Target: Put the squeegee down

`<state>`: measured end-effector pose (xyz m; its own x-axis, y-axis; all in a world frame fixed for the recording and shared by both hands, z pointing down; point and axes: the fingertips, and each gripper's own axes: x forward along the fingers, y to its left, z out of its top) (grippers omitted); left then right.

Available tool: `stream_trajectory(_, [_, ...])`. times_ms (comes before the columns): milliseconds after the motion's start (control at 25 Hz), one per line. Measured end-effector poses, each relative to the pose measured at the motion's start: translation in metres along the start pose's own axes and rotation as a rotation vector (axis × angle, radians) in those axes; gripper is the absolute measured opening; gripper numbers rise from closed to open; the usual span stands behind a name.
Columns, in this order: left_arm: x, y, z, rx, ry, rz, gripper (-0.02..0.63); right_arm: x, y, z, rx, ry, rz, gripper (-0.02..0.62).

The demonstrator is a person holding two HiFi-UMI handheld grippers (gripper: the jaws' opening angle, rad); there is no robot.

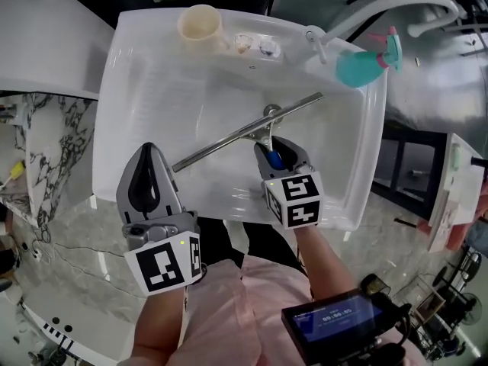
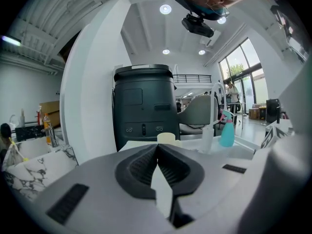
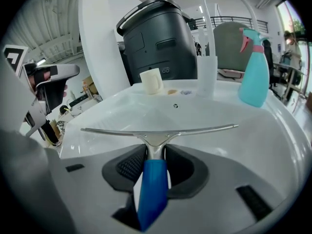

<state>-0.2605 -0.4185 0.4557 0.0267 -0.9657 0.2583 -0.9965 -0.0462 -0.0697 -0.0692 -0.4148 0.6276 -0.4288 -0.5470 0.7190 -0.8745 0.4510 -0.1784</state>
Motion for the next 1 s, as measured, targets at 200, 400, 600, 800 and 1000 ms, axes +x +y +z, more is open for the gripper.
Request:
stream_trajectory(200, [0.012, 0.001, -0.007, -0.015, 0.015, -0.004, 0.009, 0.012, -0.004, -0.008, 0.01, 0.049, 0.005, 0.126])
stream_trajectory(400, [0.026, 0.0, -0.012, -0.03, 0.031, -0.006, 0.009, 0.023, -0.011, -0.014, 0.046, 0.098, 0.025, 0.126])
stream_trajectory(600, [0.033, 0.0, -0.019, -0.039, 0.047, -0.005, 0.009, 0.032, -0.015, -0.019, 0.071, 0.154, 0.032, 0.126])
stream_trajectory(800, [0.036, 0.002, -0.02, -0.044, 0.05, 0.0, 0.009, 0.038, -0.017, -0.026, 0.093, 0.205, 0.041, 0.126])
stream_trajectory(1000, [0.038, 0.004, -0.017, -0.046, 0.05, 0.002, 0.009, 0.042, -0.018, -0.032, 0.129, 0.251, 0.053, 0.127])
